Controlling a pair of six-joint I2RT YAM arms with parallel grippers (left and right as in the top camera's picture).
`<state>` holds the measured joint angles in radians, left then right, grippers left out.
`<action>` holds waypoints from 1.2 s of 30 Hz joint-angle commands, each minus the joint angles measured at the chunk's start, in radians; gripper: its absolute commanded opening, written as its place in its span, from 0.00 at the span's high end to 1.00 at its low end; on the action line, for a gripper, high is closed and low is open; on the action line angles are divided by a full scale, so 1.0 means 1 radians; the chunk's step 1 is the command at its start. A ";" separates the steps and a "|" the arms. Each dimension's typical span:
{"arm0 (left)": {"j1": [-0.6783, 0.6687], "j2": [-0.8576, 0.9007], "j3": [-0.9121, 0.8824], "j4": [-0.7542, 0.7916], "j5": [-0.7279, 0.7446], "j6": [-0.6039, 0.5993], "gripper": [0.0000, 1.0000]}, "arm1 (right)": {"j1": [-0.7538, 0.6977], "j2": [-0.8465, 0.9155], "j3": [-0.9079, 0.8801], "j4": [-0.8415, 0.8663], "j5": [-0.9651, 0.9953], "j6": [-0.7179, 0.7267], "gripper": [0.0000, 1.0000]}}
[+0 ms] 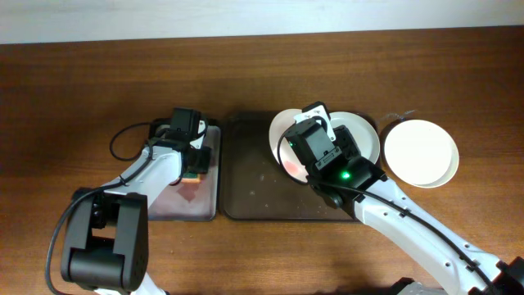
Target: Clean dirty plates on tray and stack at the side
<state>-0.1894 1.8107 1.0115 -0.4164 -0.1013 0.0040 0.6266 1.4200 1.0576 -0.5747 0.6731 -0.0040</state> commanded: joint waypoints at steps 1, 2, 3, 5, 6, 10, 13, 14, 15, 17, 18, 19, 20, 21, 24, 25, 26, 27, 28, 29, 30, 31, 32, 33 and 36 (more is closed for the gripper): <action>0.003 0.014 -0.001 0.008 0.012 -0.019 1.00 | 0.008 -0.023 0.050 0.006 0.035 0.008 0.96; 0.003 0.014 -0.001 0.008 0.011 -0.019 1.00 | 0.007 -0.024 0.063 0.000 0.035 0.027 0.96; 0.003 0.014 -0.001 0.012 0.010 -0.019 1.00 | -0.002 -0.025 0.084 -0.021 0.035 0.073 0.96; 0.003 0.008 0.010 0.011 -0.015 -0.019 1.00 | -0.042 -0.029 0.108 -0.061 0.032 0.139 0.96; 0.003 -0.003 0.025 0.003 -0.027 -0.020 1.00 | -0.075 -0.030 0.115 -0.082 0.011 0.158 0.96; 0.005 -0.051 0.054 -0.055 -0.032 -0.027 0.48 | -0.312 -0.060 0.115 -0.131 -0.220 0.208 0.96; 0.005 -0.047 0.051 -0.160 0.010 -0.032 0.54 | -0.516 -0.067 0.115 -0.143 -0.370 0.230 0.96; 0.005 -0.047 0.049 -0.182 0.012 -0.046 0.54 | -0.604 -0.066 0.115 -0.152 -0.423 0.231 0.96; 0.005 -0.047 0.045 -0.195 0.019 -0.046 0.54 | -0.681 -0.066 0.115 -0.155 -0.465 0.231 0.96; 0.005 -0.045 0.026 -0.194 0.048 -0.046 0.51 | -0.795 -0.066 0.115 -0.156 -0.526 0.231 0.96; 0.005 -0.043 0.015 -0.188 0.063 -0.046 0.51 | -0.879 -0.066 0.115 -0.159 -0.560 0.231 0.96; 0.005 -0.043 0.001 -0.187 0.061 -0.046 0.63 | -0.945 -0.065 0.115 -0.163 -0.571 0.241 0.96; 0.005 -0.043 0.000 -0.187 0.061 -0.046 0.85 | -1.001 -0.061 0.115 -0.167 -0.573 0.249 0.96; 0.005 -0.043 0.000 -0.186 0.060 -0.046 0.96 | -1.041 -0.055 0.115 -0.169 -0.572 0.249 0.96; 0.005 -0.044 0.001 -0.184 0.058 -0.046 1.00 | -1.176 0.008 0.115 -0.174 -0.573 0.255 0.96; 0.005 -0.048 0.005 -0.188 0.053 -0.045 0.99 | -1.205 0.035 0.115 -0.174 -0.575 0.279 0.96; 0.005 -0.056 0.011 -0.193 0.053 -0.045 0.73 | -1.217 0.051 0.115 -0.172 -0.590 0.279 0.96; 0.005 -0.064 0.017 -0.199 0.053 -0.045 0.52 | -1.224 0.069 0.115 -0.166 -0.616 0.278 0.96; 0.005 -0.087 0.027 -0.203 0.053 -0.045 0.43 | -1.224 0.092 0.115 -0.158 -0.646 0.278 0.92; 0.005 -0.113 0.031 -0.203 0.053 -0.045 0.38 | -1.220 0.109 0.115 -0.146 -0.702 0.272 0.85; 0.005 -0.144 0.031 -0.198 0.053 -0.046 0.30 | -1.209 0.124 0.115 -0.140 -0.829 0.248 0.80; 0.005 -0.149 0.031 -0.195 0.054 -0.046 0.29 | -1.200 0.127 0.115 -0.140 -0.889 0.219 0.78; 0.005 -0.149 0.031 -0.195 0.054 -0.046 0.27 | -1.176 0.127 0.115 -0.145 -0.961 0.189 0.75; 0.005 -0.147 0.031 -0.195 0.053 -0.046 0.27 | -1.150 0.127 0.115 -0.162 -0.994 0.187 0.72; 0.005 -0.131 0.020 -0.148 0.054 -0.046 0.23 | -1.006 0.127 0.113 -0.268 -1.019 0.145 0.65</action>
<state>-0.1890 1.6756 1.0267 -0.5980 -0.0559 -0.0456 -0.4725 1.5410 1.1553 -0.7967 -0.2752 0.1856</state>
